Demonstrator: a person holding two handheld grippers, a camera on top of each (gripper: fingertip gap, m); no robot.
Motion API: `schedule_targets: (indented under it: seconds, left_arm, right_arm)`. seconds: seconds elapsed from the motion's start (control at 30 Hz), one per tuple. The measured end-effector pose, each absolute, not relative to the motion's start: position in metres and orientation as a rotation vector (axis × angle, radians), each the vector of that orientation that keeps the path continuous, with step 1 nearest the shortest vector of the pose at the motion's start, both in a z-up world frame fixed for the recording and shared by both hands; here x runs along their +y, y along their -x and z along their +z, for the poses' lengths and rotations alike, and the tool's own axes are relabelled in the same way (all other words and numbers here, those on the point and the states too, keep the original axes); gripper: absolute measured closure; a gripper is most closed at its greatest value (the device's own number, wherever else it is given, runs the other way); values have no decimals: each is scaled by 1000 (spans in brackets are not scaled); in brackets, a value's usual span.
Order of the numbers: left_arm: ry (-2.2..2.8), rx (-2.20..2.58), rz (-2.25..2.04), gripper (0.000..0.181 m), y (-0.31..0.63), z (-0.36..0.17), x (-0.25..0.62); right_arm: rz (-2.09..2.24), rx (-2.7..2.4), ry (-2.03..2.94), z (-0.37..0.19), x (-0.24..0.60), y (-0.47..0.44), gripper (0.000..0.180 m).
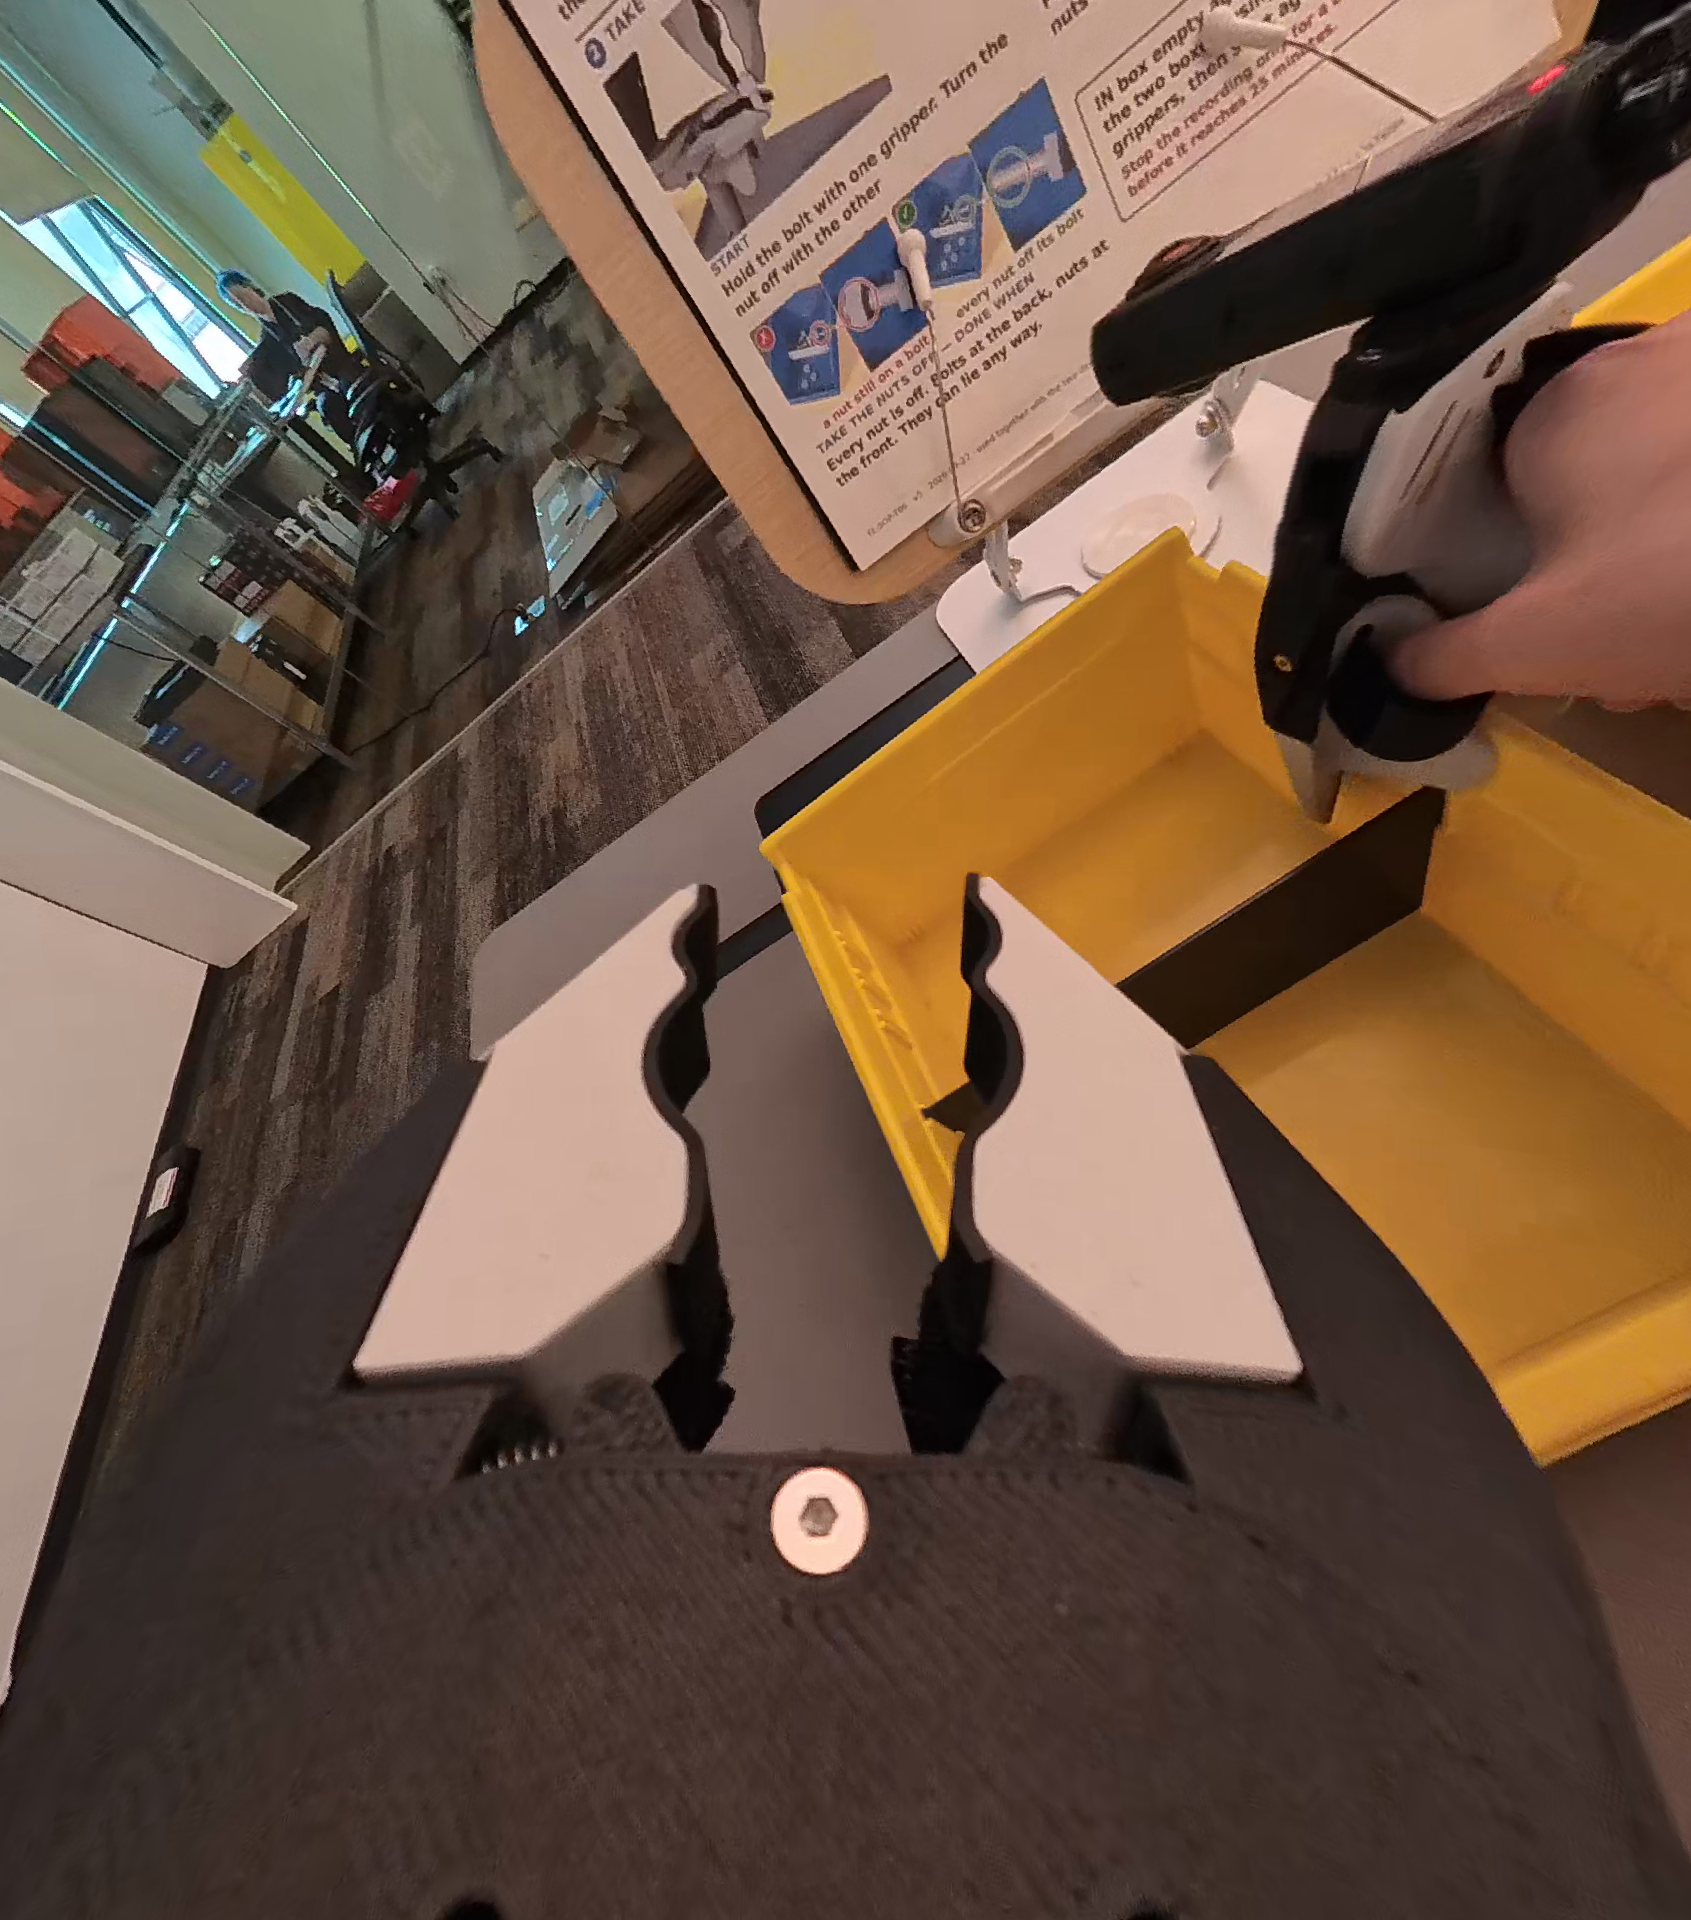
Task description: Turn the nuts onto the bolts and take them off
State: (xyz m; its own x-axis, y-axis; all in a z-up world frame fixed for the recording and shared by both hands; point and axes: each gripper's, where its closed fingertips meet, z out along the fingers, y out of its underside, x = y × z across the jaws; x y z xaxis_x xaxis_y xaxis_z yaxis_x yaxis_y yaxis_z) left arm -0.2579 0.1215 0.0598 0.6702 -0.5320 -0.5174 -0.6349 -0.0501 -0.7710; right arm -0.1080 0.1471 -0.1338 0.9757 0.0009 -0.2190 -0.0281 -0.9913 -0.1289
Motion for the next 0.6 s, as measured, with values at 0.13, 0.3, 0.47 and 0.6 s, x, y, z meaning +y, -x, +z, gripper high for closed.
schedule_targets:
  seconds: [0.13, 0.3, 0.47, 0.6]
  left_arm:
    - [1715, 963, 111, 135, 254, 57, 119]
    - [1712, 909, 64, 135, 256, 70, 111]
    - [1641, 728, -112, 127, 275, 113, 96]
    - [1519, 477, -358, 107, 307, 161, 83]
  right_arm:
    - [367, 98, 2998, -134, 147, 104, 176]
    - [367, 97, 3047, -130, 144, 99, 176]
    - [308, -3, 3045, -98, 149, 96, 175]
    - [327, -26, 2988, -45, 153, 80, 175]
